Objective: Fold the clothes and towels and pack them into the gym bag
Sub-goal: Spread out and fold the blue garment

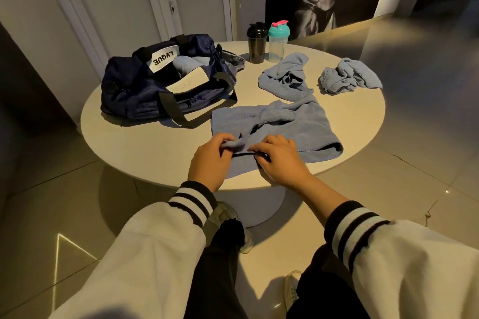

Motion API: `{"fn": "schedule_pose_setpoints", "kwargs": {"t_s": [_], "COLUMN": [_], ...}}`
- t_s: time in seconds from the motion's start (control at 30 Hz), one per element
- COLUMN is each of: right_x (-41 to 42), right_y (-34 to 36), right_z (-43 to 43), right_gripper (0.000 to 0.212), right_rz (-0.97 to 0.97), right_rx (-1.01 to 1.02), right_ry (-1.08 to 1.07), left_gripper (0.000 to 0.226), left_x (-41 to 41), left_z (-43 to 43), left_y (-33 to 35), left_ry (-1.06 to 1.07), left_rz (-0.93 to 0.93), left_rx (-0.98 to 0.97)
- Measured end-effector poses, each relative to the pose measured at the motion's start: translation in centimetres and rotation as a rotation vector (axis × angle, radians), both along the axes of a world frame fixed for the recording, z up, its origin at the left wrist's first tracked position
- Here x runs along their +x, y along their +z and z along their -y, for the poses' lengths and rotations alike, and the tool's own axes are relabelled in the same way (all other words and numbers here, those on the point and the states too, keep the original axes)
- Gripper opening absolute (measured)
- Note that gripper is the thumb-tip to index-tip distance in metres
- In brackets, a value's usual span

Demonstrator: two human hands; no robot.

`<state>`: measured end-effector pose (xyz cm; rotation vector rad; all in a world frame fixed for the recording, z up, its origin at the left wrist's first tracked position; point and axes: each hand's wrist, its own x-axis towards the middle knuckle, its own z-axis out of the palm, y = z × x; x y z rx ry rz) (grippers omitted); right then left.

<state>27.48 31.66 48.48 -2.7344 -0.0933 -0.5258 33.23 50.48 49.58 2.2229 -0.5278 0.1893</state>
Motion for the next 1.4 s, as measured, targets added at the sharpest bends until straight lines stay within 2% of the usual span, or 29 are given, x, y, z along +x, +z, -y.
{"fn": "schedule_pose_setpoints", "kwargs": {"t_s": [0.1, 0.2, 0.33, 0.4, 0.5, 0.63, 0.8, 0.93, 1.0, 1.1, 1.2, 1.3, 1.4], "right_x": [-0.1, -1.1, -1.5, -1.5, -1.5, -1.6, -0.8, 0.0, -0.1, -0.3, -0.4, -0.8, -1.1], "right_y": [0.0, -0.2, 0.0, 0.3, 0.4, 0.6, 1.0, 0.9, 0.2, 0.0, 0.0, -0.3, -0.4], "right_z": [0.1, 0.4, 0.7, 0.7, 0.7, 0.5, -1.6, -2.7, -2.6, -2.4, -2.6, -2.8, -3.0], "right_gripper": [0.029, 0.04, 0.041, 0.035, 0.029, 0.031, 0.023, 0.022, 0.024, 0.026, 0.027, 0.023, 0.025], "right_rz": [0.101, 0.192, 0.179, 0.11, 0.024, 0.026, 0.109, 0.069, 0.057, 0.066, 0.063, 0.106, 0.119], "right_rx": [0.073, 0.206, 0.271, 0.283, 0.21, 0.166, -0.057, -0.001, 0.05, 0.081, 0.08, -0.002, -0.048], "right_ry": [0.005, -0.018, -0.243, -0.262, -0.14, -0.11, -0.022, -0.067, -0.069, -0.057, -0.066, -0.025, 0.038], "left_gripper": [0.028, 0.039, 0.039, 0.038, 0.041, 0.036, 0.026, 0.028, 0.028, 0.031, 0.021, 0.003, 0.016], "left_x": [-0.4, -0.4, -0.8, -0.7, 0.0, 0.9, 0.6, 0.7, 0.7, 0.3, -0.3, -1.1, -1.5], "left_z": [-0.4, -0.6, -0.5, -0.7, -1.2, -2.2, -2.2, -2.3, -2.5, -2.7, -2.7, -2.2, -1.8], "left_y": [-0.2, -0.3, -0.5, -0.4, -0.5, -0.4, 0.0, -0.7, -0.7, -0.5, -0.5, -0.6, -1.0], "left_ry": [0.021, 0.038, 0.01, -0.007, -0.064, -0.126, -0.103, -0.16, -0.137, -0.002, 0.134, 0.198, 0.142], "left_rz": [-0.096, -0.132, -0.116, -0.092, -0.068, -0.019, -0.021, 0.038, 0.044, 0.029, 0.019, -0.002, 0.079], "left_rx": [-0.1, -0.191, -0.108, -0.052, 0.027, 0.166, 0.08, 0.195, 0.125, -0.08, -0.117, -0.019, 0.17]}}
